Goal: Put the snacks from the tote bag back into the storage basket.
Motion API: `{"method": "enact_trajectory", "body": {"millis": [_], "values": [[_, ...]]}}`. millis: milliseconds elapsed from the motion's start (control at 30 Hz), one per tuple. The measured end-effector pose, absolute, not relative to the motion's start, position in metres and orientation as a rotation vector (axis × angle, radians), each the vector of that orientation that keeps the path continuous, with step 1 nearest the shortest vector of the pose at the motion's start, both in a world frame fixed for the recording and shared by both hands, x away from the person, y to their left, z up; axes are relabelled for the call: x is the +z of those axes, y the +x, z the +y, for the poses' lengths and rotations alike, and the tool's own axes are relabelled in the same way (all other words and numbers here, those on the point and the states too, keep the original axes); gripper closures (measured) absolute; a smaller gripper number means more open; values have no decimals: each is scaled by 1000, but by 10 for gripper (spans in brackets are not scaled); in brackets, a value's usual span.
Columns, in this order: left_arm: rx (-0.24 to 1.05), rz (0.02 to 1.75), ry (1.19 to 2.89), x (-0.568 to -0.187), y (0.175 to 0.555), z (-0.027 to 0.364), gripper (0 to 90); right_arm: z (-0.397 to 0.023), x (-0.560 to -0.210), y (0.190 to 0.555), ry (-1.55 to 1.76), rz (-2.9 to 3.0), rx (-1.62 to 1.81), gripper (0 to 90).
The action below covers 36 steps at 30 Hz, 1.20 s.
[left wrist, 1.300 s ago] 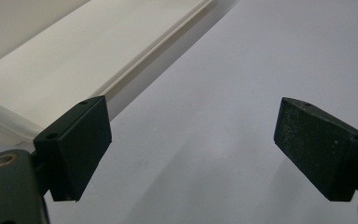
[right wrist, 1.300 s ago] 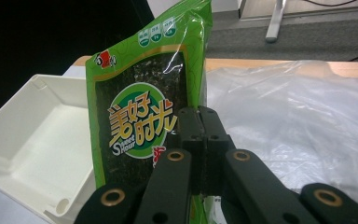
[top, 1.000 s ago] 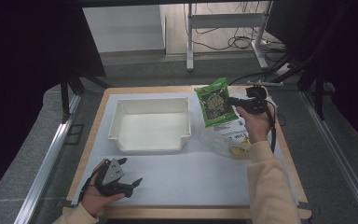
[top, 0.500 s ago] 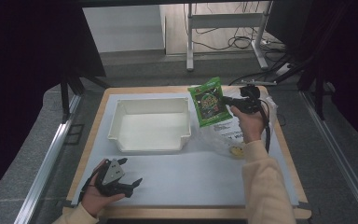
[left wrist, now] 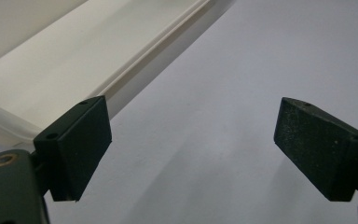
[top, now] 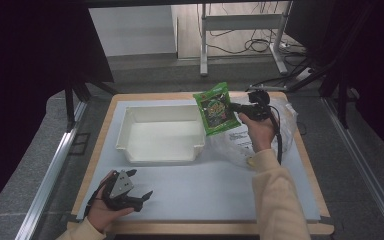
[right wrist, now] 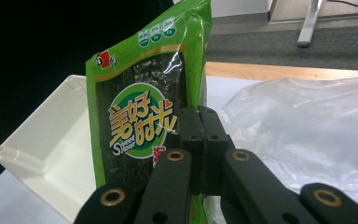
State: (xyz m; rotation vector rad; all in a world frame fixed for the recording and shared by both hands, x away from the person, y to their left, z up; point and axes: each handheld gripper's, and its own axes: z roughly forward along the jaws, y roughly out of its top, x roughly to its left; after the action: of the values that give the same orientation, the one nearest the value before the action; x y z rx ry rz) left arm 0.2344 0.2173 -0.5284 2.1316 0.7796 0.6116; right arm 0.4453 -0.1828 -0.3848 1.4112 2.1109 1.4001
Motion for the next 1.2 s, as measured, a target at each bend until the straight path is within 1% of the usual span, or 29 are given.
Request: {"method": "enact_trajectory", "body": {"millis": [533,1200], "values": [[610,775,2129,-528,234,218,110,-149,-388,449,1371,2164,1421,900],[611,774,2129,-528,234,218,110,-131,-390,451,1358,2184,1444,900]]}}
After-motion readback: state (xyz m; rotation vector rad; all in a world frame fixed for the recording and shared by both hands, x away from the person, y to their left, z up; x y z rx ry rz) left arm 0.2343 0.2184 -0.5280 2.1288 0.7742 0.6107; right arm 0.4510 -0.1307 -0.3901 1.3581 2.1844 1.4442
